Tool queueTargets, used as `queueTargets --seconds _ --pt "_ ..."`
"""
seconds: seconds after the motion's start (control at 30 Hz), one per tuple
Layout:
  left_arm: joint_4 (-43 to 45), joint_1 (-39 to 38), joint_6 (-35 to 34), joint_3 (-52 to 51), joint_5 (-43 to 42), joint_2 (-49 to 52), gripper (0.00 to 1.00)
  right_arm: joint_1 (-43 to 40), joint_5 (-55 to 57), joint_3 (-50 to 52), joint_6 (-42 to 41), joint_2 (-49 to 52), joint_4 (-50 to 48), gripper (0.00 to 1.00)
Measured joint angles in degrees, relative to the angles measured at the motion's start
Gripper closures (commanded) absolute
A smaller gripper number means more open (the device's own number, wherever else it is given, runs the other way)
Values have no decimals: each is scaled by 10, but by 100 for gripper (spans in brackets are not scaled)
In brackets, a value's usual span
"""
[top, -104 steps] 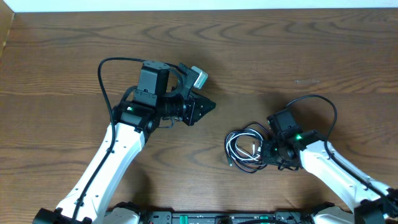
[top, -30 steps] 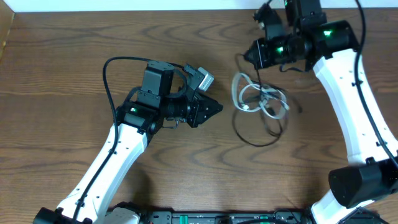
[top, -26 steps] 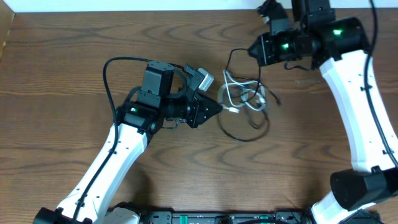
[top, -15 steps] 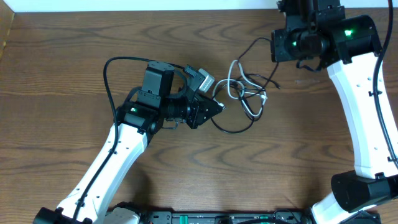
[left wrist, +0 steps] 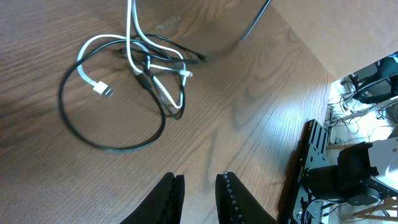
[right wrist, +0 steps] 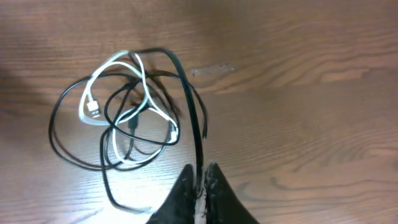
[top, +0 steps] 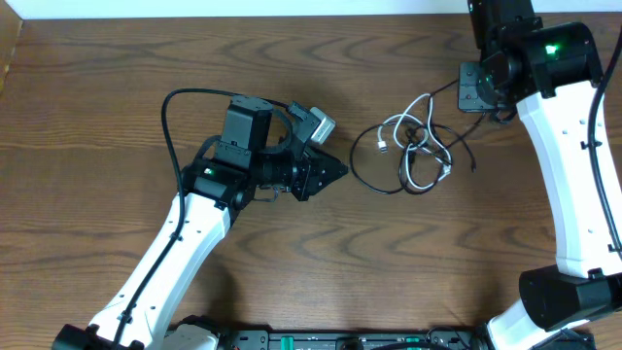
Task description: Untangle cables
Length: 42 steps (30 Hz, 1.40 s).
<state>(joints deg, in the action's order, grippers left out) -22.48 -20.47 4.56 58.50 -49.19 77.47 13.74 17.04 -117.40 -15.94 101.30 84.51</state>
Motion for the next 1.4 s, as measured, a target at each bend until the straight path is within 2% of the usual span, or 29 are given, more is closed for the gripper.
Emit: queueTargets --seconds 0.17,0.23,0.37,0.53,0.73,0.93,1.17,1.4 --pt "0 0 0 0 0 0 77 0 6 0 -1 0 0 97" --pt "0 0 0 0 0 0 77 0 7 0 -1 0 1 91" --pt "0 0 0 0 0 0 77 0 2 0 -1 0 -4 72" --pt "0 0 0 0 0 0 77 0 -46 3 12 1 -32 63" --pt "0 0 0 0 5 0 77 0 -110 54 45 18 -94 61" --pt "-20 0 0 0 53 0 77 2 -159 118 62 80 -153 55" --pt "-33 0 0 0 88 0 77 28 -205 127 90 134 -222 50" --pt "-41 0 0 0 93 0 76 54 -219 127 69 188 -259 50"
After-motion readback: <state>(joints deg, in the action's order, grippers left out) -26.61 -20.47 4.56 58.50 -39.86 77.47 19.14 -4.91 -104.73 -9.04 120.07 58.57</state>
